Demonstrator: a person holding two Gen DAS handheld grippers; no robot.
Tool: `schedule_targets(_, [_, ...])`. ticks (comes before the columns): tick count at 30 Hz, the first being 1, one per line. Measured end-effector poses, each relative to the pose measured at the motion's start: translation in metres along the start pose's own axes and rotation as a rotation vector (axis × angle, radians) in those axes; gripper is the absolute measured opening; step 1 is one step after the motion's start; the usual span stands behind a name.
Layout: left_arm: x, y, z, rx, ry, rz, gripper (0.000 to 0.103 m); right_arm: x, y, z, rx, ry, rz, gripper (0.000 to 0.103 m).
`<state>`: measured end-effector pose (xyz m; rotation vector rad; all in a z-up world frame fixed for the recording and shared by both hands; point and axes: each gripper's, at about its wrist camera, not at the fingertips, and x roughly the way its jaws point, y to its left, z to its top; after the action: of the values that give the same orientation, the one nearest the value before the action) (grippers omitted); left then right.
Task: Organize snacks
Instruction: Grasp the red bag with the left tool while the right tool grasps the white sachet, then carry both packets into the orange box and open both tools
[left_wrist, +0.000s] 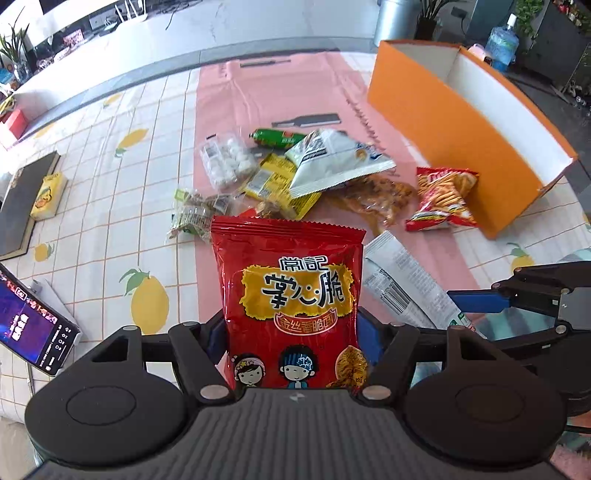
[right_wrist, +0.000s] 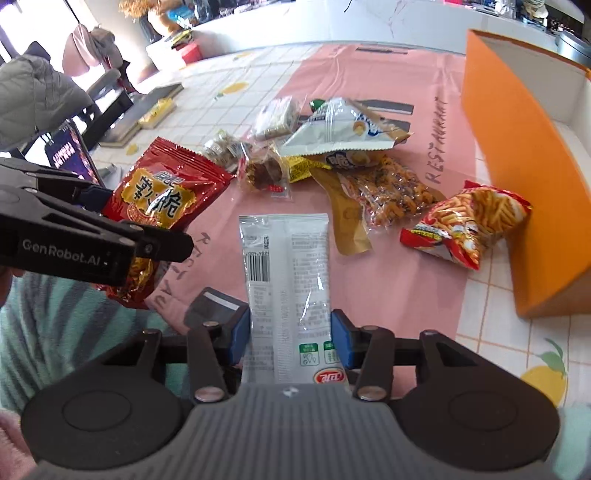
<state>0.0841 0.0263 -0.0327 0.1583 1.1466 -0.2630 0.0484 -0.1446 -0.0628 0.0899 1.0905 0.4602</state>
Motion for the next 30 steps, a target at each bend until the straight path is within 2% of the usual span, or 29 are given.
schedule_targets(9, [-0.036,-0.034,0.003,0.034,-0.079,-0.023,0.078,-0.071,-0.014,-0.012,0.047,-0.153,-0.046,0.044])
schedule_targets(13, [-0.049,-0.057,0.015,0.068,-0.119,-0.044,0.078,-0.101,-0.03,-0.01,0.062,-0.207,-0.075,0.044])
schedule_targets(17, [-0.059,-0.078,0.035,0.068,-0.149,-0.098,0.078,-0.127,-0.048,-0.001,0.055,-0.249,-0.131,0.044])
schedule_targets(24, [-0.05,-0.115,0.088,0.045,-0.129,-0.207,0.078,-0.157,-0.11,0.034,0.018,-0.231,-0.292,0.044])
schedule_targets(30, [-0.029,-0.157,0.141,0.055,-0.103,-0.303,0.078,-0.156,-0.169,0.069,-0.035,-0.164,-0.378,0.044])
